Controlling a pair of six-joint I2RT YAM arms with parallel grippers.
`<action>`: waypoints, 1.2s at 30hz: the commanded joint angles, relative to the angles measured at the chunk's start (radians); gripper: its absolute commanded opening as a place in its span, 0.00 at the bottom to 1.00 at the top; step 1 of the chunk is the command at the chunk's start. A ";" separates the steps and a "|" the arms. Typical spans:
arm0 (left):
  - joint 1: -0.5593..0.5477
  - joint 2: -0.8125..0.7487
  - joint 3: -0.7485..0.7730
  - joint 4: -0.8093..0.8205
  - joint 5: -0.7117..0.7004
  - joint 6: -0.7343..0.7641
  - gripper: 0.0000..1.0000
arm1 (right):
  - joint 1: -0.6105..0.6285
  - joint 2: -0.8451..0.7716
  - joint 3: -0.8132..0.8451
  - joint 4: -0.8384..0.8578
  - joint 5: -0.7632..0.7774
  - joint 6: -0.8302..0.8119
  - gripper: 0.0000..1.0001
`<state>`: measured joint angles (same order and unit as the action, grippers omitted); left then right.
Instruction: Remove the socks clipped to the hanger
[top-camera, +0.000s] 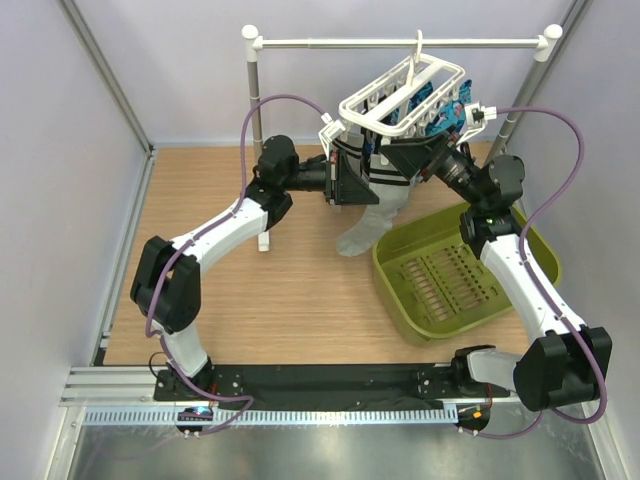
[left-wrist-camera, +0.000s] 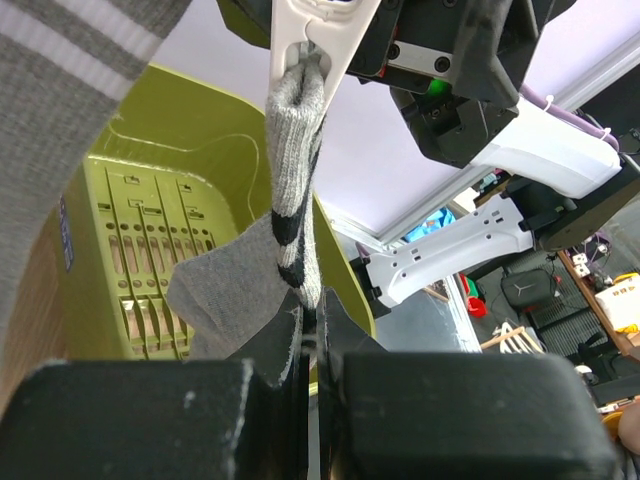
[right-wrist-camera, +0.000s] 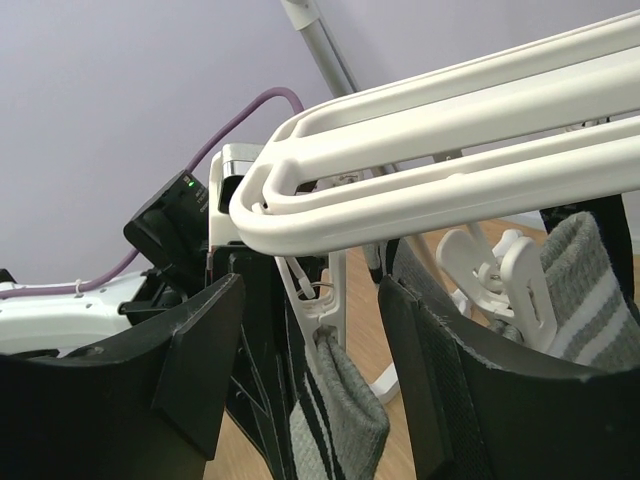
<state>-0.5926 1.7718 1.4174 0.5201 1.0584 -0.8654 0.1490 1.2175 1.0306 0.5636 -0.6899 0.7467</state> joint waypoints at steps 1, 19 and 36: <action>-0.004 -0.043 0.014 0.017 0.020 -0.017 0.00 | 0.004 -0.015 -0.007 0.073 0.053 -0.021 0.65; -0.021 -0.026 0.037 -0.002 0.014 -0.015 0.00 | 0.009 0.004 -0.032 0.168 0.041 0.002 0.55; -0.023 -0.058 0.006 -0.121 -0.069 0.069 0.00 | 0.009 0.004 -0.027 0.150 0.013 0.019 0.01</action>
<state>-0.6113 1.7718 1.4174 0.4522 1.0328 -0.8467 0.1543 1.2182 0.9867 0.6876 -0.6697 0.7673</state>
